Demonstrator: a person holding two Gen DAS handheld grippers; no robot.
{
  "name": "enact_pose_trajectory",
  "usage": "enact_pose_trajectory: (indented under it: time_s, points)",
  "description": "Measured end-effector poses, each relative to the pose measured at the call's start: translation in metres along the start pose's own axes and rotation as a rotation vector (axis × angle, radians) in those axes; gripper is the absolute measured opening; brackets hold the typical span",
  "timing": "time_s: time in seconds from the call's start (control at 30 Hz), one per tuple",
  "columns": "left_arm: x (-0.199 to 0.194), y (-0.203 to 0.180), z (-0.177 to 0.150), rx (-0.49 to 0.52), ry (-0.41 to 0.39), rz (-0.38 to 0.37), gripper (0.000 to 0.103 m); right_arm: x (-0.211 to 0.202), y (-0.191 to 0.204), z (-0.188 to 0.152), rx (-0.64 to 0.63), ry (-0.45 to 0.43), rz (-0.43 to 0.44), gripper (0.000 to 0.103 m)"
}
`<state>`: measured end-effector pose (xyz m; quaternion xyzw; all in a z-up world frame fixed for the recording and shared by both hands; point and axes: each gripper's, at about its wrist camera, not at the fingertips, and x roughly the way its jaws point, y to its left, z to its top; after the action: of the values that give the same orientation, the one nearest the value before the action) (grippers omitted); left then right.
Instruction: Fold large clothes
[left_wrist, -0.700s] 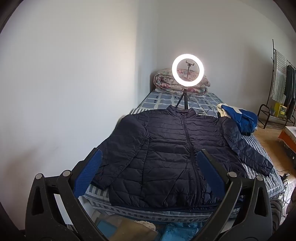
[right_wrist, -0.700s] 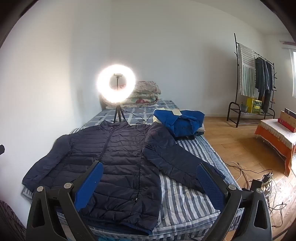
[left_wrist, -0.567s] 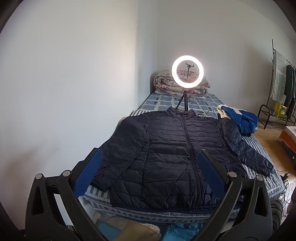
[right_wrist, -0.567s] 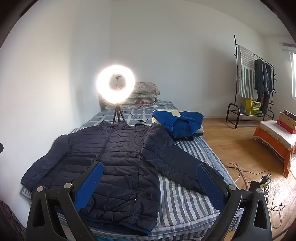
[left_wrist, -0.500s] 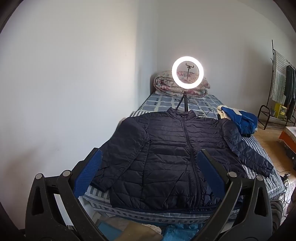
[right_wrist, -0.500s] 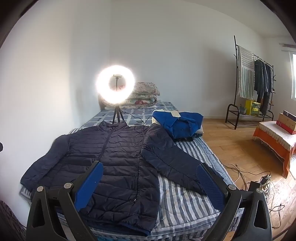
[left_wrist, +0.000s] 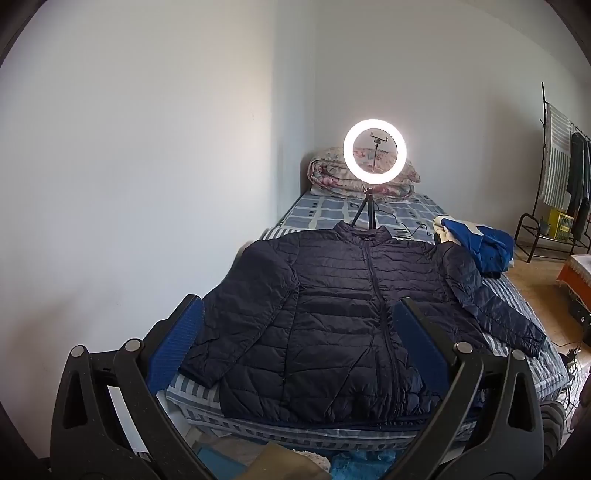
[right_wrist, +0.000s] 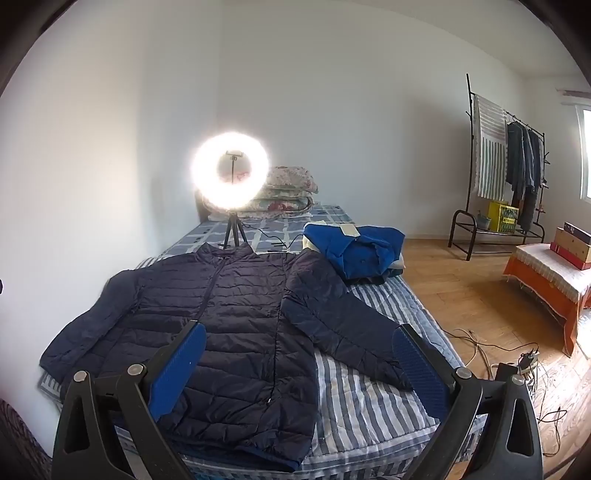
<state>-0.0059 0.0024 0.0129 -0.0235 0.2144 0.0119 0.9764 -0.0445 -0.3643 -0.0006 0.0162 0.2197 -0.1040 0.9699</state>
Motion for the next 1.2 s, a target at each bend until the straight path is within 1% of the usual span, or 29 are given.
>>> enact_pose_trajectory:
  time_s: [0.13, 0.53, 1.2]
  points:
    - [0.003, -0.001, 0.001, 0.006, 0.008, 0.0, 0.103, 0.003, 0.002, -0.002, 0.0, 0.008, 0.001, 0.102]
    - [0.006, -0.009, -0.003, 0.017, 0.002, -0.004, 0.103, 0.001, 0.004, -0.001, -0.008, -0.007, -0.005, 0.102]
    - [0.008, -0.019, -0.001, 0.041, -0.018, -0.032, 0.103, -0.005, 0.002, 0.0, -0.005, -0.024, -0.022, 0.102]
